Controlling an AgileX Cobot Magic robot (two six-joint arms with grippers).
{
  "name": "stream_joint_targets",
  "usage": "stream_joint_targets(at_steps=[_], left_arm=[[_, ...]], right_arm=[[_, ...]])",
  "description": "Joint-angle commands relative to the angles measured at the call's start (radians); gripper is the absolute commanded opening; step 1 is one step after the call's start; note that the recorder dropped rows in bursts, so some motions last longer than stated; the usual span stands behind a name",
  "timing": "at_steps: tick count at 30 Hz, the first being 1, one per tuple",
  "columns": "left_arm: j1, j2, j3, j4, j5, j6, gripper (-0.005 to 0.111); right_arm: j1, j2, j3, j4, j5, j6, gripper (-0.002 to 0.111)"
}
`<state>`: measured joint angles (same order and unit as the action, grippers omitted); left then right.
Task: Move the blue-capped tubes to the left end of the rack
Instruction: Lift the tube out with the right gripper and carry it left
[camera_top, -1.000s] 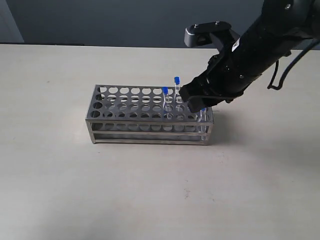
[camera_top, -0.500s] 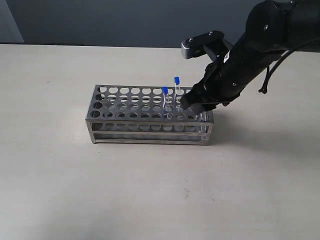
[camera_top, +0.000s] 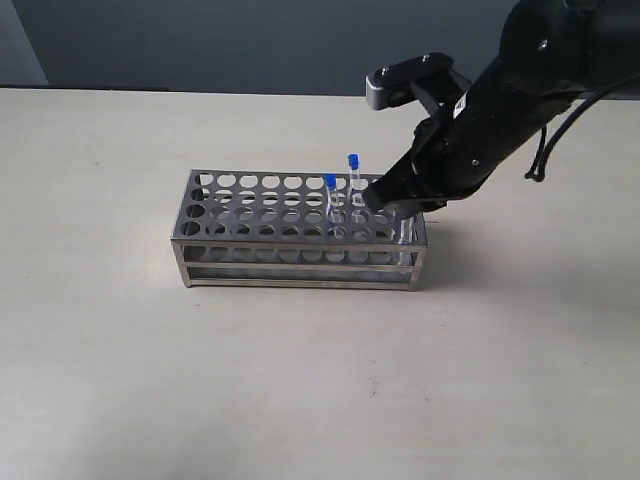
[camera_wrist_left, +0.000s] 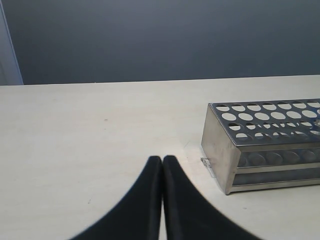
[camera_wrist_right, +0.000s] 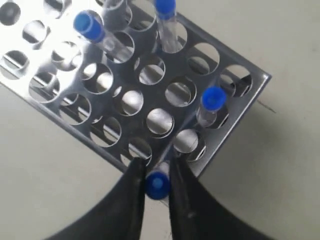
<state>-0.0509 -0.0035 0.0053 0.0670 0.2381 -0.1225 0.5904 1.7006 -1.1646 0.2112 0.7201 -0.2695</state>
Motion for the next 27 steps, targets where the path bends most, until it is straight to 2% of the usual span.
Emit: stream_joint_targets(at_steps=[1, 10, 15, 20, 27], left_arm=[[-0.011, 0.003, -0.005, 0.001, -0.007, -0.001, 0.001], [-0.011, 0.003, -0.005, 0.001, -0.007, -0.001, 0.001], [-0.011, 0.003, -0.005, 0.001, -0.007, -0.001, 0.001], [-0.011, 0.003, -0.005, 0.001, -0.007, -0.001, 0.001], [-0.011, 0.003, -0.005, 0.001, -0.007, -0.001, 0.001]], right_arm=[[-0.001, -0.096, -0.006, -0.004, 0.004, -0.001, 0.000], [-0.001, -0.238, -0.010, 0.005, 0.010, -0.001, 0.000], [-0.001, -0.259, -0.077, 0.058, 0.068, -0.001, 0.000], [0.022, -0.221, -0.171, 0.065, 0.057, -0.018, 0.000], [0.129, -0.037, -0.341, 0.095, 0.050, -0.127, 0.000]])
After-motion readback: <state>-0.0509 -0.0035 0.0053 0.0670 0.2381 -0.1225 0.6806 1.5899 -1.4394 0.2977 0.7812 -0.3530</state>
